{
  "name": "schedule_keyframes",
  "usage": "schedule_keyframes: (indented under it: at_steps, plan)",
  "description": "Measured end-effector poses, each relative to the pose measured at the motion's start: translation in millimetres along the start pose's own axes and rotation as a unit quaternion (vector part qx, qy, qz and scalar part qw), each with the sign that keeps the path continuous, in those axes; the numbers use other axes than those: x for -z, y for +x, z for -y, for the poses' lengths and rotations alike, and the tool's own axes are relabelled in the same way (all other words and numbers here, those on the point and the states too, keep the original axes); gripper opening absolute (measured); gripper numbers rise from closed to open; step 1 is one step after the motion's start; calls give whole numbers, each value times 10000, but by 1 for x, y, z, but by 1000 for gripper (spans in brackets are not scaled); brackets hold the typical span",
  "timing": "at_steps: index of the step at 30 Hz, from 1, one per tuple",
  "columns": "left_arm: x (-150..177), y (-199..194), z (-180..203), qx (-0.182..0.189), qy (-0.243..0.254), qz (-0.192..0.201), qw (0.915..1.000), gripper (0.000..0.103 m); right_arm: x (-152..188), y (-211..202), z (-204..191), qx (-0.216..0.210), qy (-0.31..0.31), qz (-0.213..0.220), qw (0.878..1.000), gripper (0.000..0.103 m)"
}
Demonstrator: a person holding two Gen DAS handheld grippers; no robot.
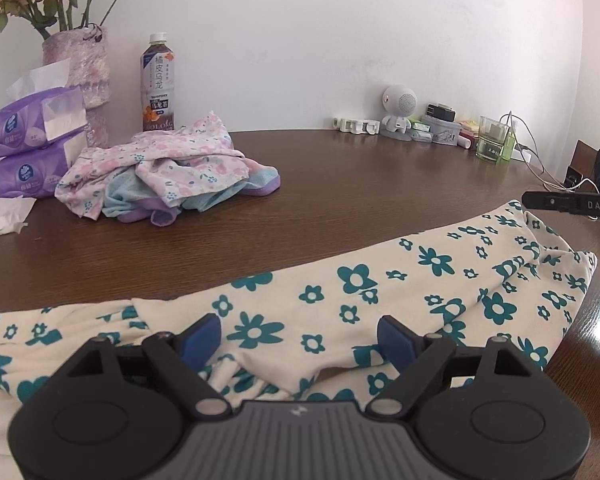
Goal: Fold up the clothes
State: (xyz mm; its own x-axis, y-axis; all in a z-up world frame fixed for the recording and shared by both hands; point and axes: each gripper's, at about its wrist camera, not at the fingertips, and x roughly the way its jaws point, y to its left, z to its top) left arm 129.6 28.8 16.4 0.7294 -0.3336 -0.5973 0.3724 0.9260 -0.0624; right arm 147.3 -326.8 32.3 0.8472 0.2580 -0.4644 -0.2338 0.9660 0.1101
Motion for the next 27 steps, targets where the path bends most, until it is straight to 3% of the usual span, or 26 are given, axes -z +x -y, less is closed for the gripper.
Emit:
schedule_keyframes:
  at_steps: [4, 8, 19, 24, 26, 27]
  plan:
    - [0, 1, 1, -1, 8, -14, 10000, 85, 14, 13, -55, -752, -581, -379, 9947, 28]
    - [0, 0, -1, 30, -45, 8, 10000, 85, 28, 23, -91, -639, -1245, -734, 9874, 28]
    - [10, -24, -21, -39, -275, 230, 9993, 84, 32, 26, -86, -615, -1121, -810, 9885, 31]
    - [20, -44, -43, -112, -522, 339, 9980, 72, 32, 27, -87, -570, -1134, -807, 9886, 33]
    - [25, -51, -52, -141, -621, 382, 9972, 51, 32, 27, -87, -516, -1145, -801, 9888, 37]
    - [26, -55, -57, -134, -688, 406, 9967, 48, 32, 27, -86, -501, -1143, -800, 9889, 38]
